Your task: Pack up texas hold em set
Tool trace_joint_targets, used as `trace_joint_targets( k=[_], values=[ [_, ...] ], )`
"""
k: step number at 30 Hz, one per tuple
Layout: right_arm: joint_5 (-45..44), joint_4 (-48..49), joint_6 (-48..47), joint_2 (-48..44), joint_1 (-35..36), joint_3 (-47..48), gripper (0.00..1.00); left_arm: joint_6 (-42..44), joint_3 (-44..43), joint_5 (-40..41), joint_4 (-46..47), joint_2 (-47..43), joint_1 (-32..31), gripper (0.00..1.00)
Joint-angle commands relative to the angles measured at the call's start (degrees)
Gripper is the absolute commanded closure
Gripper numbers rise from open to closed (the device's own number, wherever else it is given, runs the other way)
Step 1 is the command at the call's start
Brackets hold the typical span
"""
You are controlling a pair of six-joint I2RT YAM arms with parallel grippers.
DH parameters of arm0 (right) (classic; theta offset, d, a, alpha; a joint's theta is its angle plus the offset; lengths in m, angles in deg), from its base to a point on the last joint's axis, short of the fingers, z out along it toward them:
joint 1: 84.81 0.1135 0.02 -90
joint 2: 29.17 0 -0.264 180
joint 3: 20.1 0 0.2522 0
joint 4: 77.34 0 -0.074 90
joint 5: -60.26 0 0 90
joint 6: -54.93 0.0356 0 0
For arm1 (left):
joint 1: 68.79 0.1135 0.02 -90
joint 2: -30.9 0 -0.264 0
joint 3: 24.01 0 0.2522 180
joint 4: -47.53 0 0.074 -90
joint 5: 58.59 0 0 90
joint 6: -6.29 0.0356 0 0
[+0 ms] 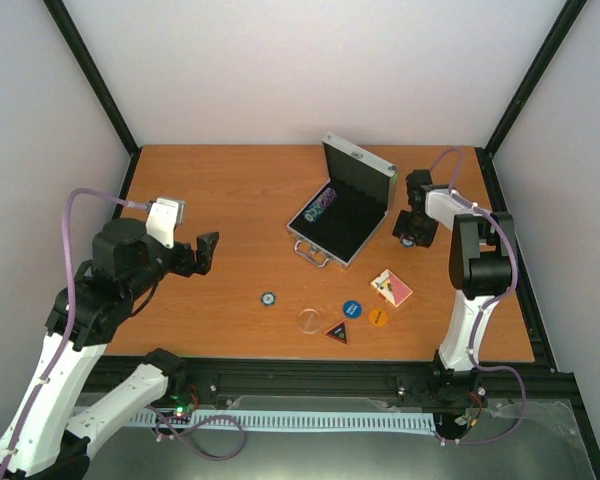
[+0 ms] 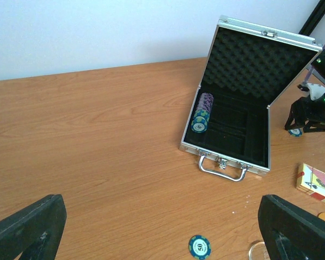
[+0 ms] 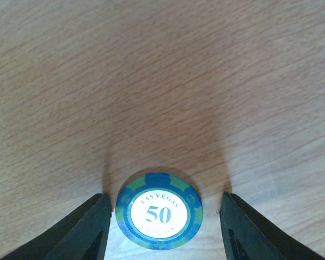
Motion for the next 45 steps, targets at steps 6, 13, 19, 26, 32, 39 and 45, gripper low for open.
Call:
trace_joint_targets(
  k=[6,13,19,26,32,39,45],
  values=[
    [3.4,1.6,1.4,-0.5,-0.2,-4.9,0.51,-0.3,-0.6,0.1,-0.5,-0.8,0.2,0.0],
    [3.0,1.8,1.2,-0.3,-0.2,-5.1,0.6,-0.4,-0.6,0.2,-0.5,-0.8,0.2,0.0],
    [2.6,0.7,1.1,-2.9,-0.1,-5.3,0.61,-0.4,-0.5,0.1,-0.3,-0.7,0.2,0.0],
    [4.9,0.5,2.1,-9.0,-0.1,-8.2,0.61,-0.3,-0.6,-0.2,0.1,-0.4,0.2,0.0],
    [5.8,-0.3,1.9,-12.5,0.1,-9.5,0.61,-0.2,-0.4,-0.8,0.7,0.0,0.2,0.0],
    [5.6,-0.5,0.7,-13.1,0.5,-9.5,0.57,-0.3,-0.4,-1.3,1.0,0.3,0.2,0.0],
    [4.7,-1.3,-0.7,-9.3,0.5,-6.4,0.32,-0.6,-0.5,-1.4,0.8,0.3,0.2,0.0]
  ],
)
